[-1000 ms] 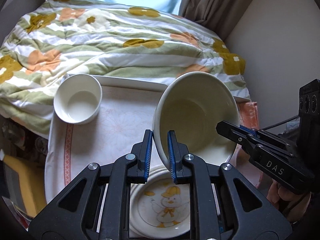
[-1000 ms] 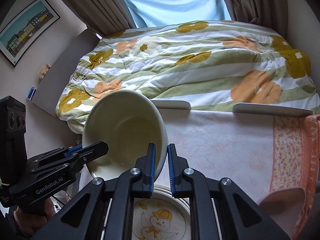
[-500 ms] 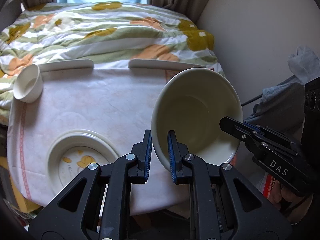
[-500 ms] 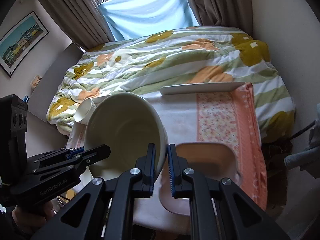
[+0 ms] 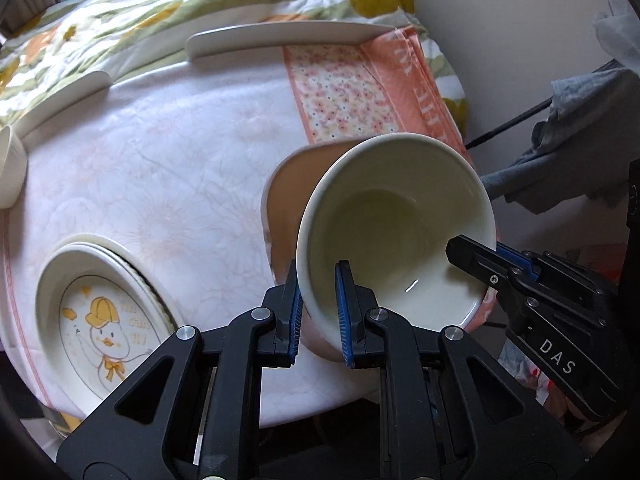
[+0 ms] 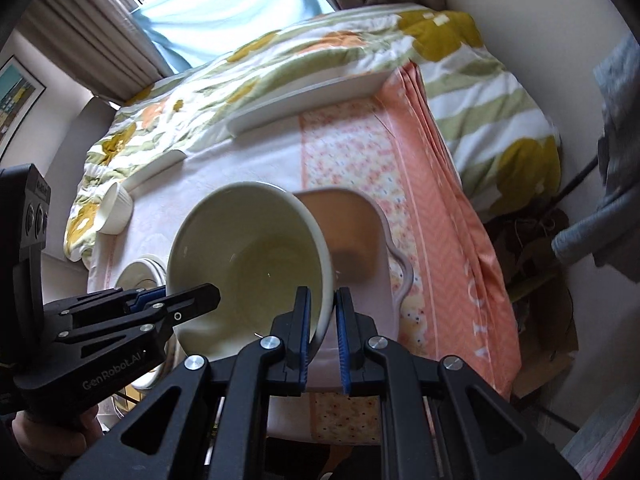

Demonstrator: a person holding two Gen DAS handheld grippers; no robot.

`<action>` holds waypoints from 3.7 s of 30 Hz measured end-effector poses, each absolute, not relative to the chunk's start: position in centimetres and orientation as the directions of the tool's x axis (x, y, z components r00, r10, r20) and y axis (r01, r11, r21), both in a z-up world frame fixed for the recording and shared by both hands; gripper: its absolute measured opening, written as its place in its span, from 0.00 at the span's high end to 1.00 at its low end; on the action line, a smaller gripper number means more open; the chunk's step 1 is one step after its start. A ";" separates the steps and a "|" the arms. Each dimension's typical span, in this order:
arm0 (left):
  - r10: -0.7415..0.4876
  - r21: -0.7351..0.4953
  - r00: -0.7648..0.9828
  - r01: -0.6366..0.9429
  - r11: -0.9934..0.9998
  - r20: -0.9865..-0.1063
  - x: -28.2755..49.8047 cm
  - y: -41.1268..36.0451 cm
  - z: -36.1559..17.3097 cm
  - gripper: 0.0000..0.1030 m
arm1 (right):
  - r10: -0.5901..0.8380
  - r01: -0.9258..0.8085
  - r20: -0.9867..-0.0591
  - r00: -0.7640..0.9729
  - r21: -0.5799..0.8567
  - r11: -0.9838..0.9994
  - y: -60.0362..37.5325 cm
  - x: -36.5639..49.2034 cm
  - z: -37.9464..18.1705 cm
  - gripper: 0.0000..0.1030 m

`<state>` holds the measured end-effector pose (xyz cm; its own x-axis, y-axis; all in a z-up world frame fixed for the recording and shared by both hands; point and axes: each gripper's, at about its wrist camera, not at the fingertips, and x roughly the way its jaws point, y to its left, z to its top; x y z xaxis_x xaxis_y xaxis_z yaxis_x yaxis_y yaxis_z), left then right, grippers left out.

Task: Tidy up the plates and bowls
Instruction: 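Carry the cream bowl with both grippers over the pink basin, then lower the cream bowl into the pink basin and open both grippers, then close both grippers on the rim of the plain white bowl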

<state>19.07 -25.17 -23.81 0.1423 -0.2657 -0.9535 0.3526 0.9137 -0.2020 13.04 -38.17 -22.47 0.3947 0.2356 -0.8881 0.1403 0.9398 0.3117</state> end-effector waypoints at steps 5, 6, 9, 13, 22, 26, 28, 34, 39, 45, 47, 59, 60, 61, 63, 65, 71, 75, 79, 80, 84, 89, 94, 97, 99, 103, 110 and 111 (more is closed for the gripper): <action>-0.231 -0.165 0.122 0.398 0.902 -0.965 19.9 -25.9 -25.4 0.87 | 0.219 0.174 -0.906 0.361 0.296 0.939 -38.3 13.4 -24.3 0.89; -0.224 -0.159 0.118 0.407 0.900 -0.967 20.0 -26.2 -25.7 0.87 | 0.216 0.178 -0.908 0.358 0.294 0.939 -38.3 13.4 -24.5 0.89; -0.207 -0.141 0.108 0.433 0.890 -0.972 20.5 -26.7 -26.3 0.87 | 0.207 0.198 -0.915 0.346 0.286 0.938 -38.7 13.6 -25.1 0.89; -0.171 -0.096 0.118 0.472 0.876 -0.978 20.8 -27.7 -27.0 0.87 | 0.201 0.221 -0.920 0.337 0.285 0.933 -39.0 13.7 -25.5 0.89; -0.129 -0.051 0.121 0.507 0.860 -0.984 21.2 -28.4 -27.9 0.87 | 0.188 0.245 -0.933 0.307 0.268 0.932 -38.9 13.8 -26.4 0.89; -0.114 -0.024 0.139 0.526 0.850 -0.984 21.2 -28.9 -27.8 0.87 | 0.189 0.250 -0.934 0.304 0.270 0.930 -39.0 14.0 -26.6 0.89; -0.108 -0.017 0.141 0.531 0.847 -0.984 21.1 -28.9 -27.8 0.87 | 0.185 0.248 -0.935 0.302 0.264 0.932 -38.9 14.0 -26.5 0.89; -0.087 0.012 0.157 0.543 0.840 -0.984 20.9 -29.3 -27.9 0.87 | 0.181 0.261 -0.939 0.291 0.260 0.930 -38.9 14.1 -26.4 0.89; -0.050 0.074 0.201 0.562 0.824 -0.978 20.5 -29.9 -27.7 0.87 | 0.180 0.272 -0.944 0.278 0.257 0.927 -38.8 14.3 -26.6 0.89; -0.043 0.109 0.249 0.567 0.817 -0.968 20.6 -29.9 -26.7 0.87 | 0.185 0.276 -0.942 0.281 0.264 0.924 -38.8 14.3 -26.6 0.89; -0.041 0.110 0.247 0.564 0.818 -0.968 20.7 -29.8 -26.7 0.87 | 0.184 0.276 -0.942 0.281 0.263 0.924 -38.8 14.2 -26.5 0.89; -0.068 0.075 0.242 0.539 0.839 -0.968 20.4 -29.3 -25.6 0.87 | 0.175 0.274 -0.940 0.292 0.257 0.927 -39.2 13.4 -24.9 0.89; -0.074 0.070 0.244 0.534 0.843 -0.967 20.3 -29.2 -25.2 0.87 | 0.171 0.271 -0.939 0.298 0.255 0.928 -39.3 13.3 -24.5 0.89; -0.080 0.065 0.247 0.528 0.846 -0.966 20.1 -29.2 -24.8 0.87 | 0.168 0.266 -0.937 0.306 0.253 0.930 -39.3 13.2 -24.0 0.89; -0.101 0.048 0.256 0.516 0.855 -0.961 19.9 -28.9 -23.6 0.87 | 0.164 0.250 -0.931 0.326 0.252 0.935 -39.4 12.8 -22.9 0.89; -0.120 0.034 0.277 0.495 0.868 -0.953 19.6 -28.6 -22.2 0.87 | 0.167 0.233 -0.923 0.347 0.257 0.938 -39.5 12.5 -21.8 0.89; -0.186 -0.040 0.350 0.384 0.923 -0.918 18.9 -25.3 -17.5 0.74 | 0.208 0.109 -0.886 0.414 0.275 0.955 -38.9 12.8 -18.4 0.89; -0.145 -0.036 0.447 0.243 0.969 -0.883 17.9 -20.8 -15.0 0.08 | 0.280 -0.048 -0.863 0.420 0.287 0.957 -36.8 14.2 -16.8 0.70; -0.094 -0.080 0.493 0.049 0.996 -0.865 17.4 -14.3 -13.4 0.07 | 0.313 -0.186 -0.841 0.442 0.256 0.949 -33.7 16.1 -15.4 0.03; -0.077 -0.093 0.500 -0.006 0.996 -0.863 17.3 -12.4 -13.0 0.07 | 0.353 -0.229 -0.822 0.447 0.276 0.934 -32.9 16.7 -15.0 0.00; -0.018 -0.146 0.542 -0.195 0.970 -0.840 16.8 -5.4 -11.7 0.07 | 0.447 -0.368 -0.768 0.458 0.293 0.882 -28.6 19.2 -13.0 0.00; 0.072 -0.185 0.583 -0.370 0.911 -0.810 17.3 2.4 -10.9 0.07 | 0.520 -0.560 -0.747 0.414 0.242 0.793 -20.7 23.6 -10.0 0.00; 0.039 -0.304 0.583 -0.479 0.824 -0.812 19.5 9.7 -13.1 0.08 | 0.484 -0.651 -0.814 0.323 0.180 0.737 -11.7 28.6 -10.3 0.00; -0.015 -0.387 0.591 -0.509 0.769 -0.807 21.7 13.2 -15.5 0.16 | 0.470 -0.689 -0.842 0.263 0.178 0.703 -7.0 32.0 -11.9 0.00; -0.054 -0.419 0.579 -0.519 0.745 -0.814 23.8 15.0 -17.6 0.35 | 0.451 -0.678 -0.869 0.203 0.208 0.705 -4.4 34.8 -14.4 0.00; -0.114 -0.444 0.541 -0.532 0.721 -0.833 27.7 17.2 -22.2 0.56 | 0.440 -0.618 -0.892 0.108 0.286 0.732 -0.8 39.4 -20.1 0.20; -0.164 -0.446 0.505 -0.511 0.735 -0.847 32.5 18.8 -27.4 0.73 | 0.458 -0.543 -0.888 0.030 0.370 0.754 2.4 42.3 -27.2 0.51; -0.168 -0.444 0.500 -0.506 0.739 -0.849 33.0 18.8 -27.9 0.73 | 0.460 -0.538 -0.888 0.025 0.376 0.755 2.6 42.5 -27.8 0.54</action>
